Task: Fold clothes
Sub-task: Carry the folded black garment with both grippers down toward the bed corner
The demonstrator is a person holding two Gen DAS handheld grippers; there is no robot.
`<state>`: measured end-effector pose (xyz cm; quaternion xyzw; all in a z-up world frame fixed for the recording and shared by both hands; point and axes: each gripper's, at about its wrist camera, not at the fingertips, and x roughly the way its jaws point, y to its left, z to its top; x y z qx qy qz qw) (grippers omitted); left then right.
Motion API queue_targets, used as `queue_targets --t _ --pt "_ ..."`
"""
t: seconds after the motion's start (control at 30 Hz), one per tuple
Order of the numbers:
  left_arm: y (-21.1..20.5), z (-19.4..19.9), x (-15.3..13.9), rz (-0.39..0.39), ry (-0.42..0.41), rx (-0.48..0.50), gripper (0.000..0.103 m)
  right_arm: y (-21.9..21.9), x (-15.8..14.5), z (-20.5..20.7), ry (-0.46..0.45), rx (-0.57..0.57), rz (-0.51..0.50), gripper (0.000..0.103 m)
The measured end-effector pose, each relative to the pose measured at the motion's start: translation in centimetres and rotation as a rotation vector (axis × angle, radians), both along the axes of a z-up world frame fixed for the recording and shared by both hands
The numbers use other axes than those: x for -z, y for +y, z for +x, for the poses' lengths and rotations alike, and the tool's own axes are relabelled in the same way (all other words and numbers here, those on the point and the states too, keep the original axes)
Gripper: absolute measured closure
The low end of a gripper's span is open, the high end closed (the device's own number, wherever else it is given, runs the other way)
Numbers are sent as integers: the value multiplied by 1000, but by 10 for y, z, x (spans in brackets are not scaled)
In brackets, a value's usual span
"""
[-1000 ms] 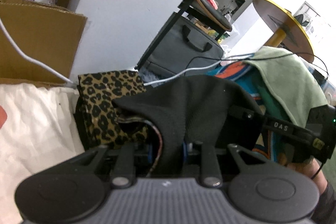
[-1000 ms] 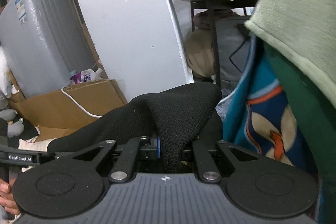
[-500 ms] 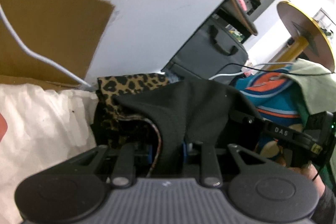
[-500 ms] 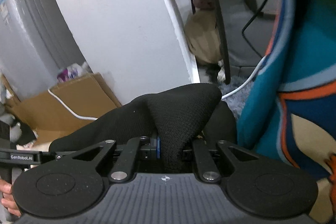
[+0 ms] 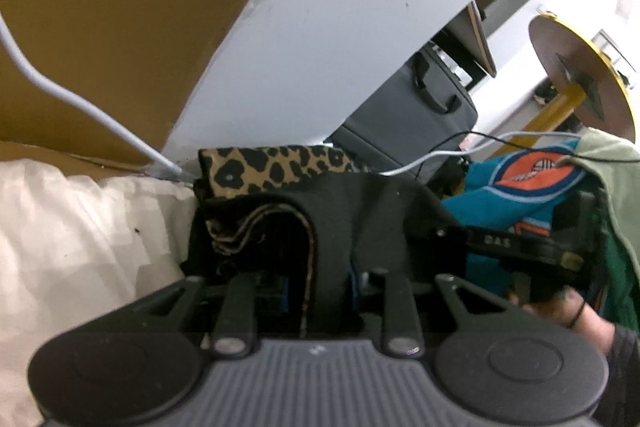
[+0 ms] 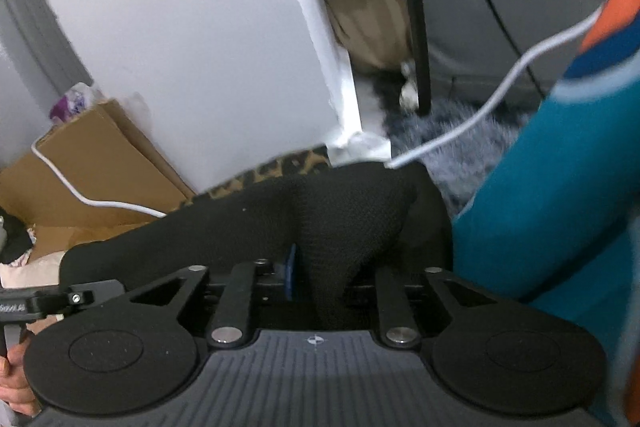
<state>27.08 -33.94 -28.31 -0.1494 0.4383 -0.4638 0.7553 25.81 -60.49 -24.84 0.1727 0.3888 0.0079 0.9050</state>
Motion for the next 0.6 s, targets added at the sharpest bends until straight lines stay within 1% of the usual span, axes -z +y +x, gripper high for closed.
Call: queue_targets --t 0.03,0.1,0.13,0.17,0.2,0.23,0.3,0.33,0.43,0.47,0.53,0.6 --pt "3 1 1 -4 12 3 72 -1 4 3 14 7 20 74" --pt "7 3 -1 5 22 1 67 -2 5 5 28 11 51 71" --pt "9 4 -3 11 18 -4 61 -2 3 6 30 14 56 67" --pt "11 6 -6 17 14 -10 56 -3 1 7 32 17 60 65" --pt "12 7 -9 23 9 -16 56 -7 -1 6 30 29 96 57" --pt "13 10 -11 12 27 -10 56 -12 -2 5 28 43 132 55" --pt "13 19 -10 12 58 -4 50 -18 0 5 30 66 196 53" --pt "12 25 -7 17 78 -5 49 -21 1 5 33 77 223 50" --pt "7 40 2 14 152 3 47 -26 11 13 68 88 248 49" --pt "5 44 5 11 173 7 45 -28 14 16 75 91 255 49" --pt "1 52 11 7 214 14 42 -29 15 24 74 79 267 46" --pt "-4 62 18 -4 270 8 42 -30 16 32 75 71 277 45"
